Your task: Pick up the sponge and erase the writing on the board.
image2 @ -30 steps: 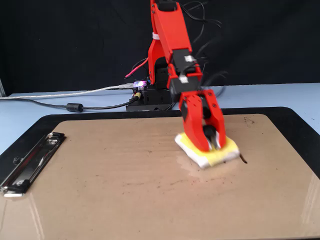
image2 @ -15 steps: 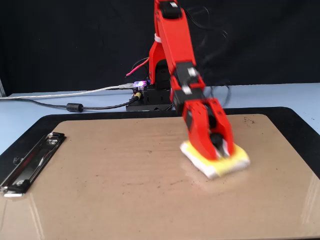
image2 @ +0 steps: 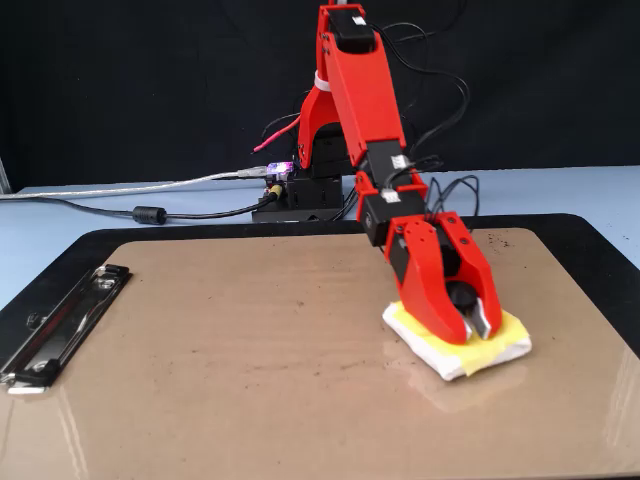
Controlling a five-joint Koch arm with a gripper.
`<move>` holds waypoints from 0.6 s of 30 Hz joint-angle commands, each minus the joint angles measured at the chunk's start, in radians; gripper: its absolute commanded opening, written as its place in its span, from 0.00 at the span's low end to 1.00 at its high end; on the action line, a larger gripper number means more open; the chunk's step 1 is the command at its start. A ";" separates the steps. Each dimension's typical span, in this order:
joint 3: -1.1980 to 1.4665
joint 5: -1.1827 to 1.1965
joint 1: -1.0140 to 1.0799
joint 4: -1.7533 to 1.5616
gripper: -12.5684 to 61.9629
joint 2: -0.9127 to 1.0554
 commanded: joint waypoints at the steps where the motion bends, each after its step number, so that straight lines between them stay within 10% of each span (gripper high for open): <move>1: 0.107 -0.029 -0.048 -0.005 0.06 0.075; 8: 0.548 -0.035 -0.133 -0.009 0.06 0.482; 14: 0.018 -0.035 -0.166 -0.025 0.06 -0.018; 18: 0.069 -0.035 -0.161 -0.025 0.06 0.003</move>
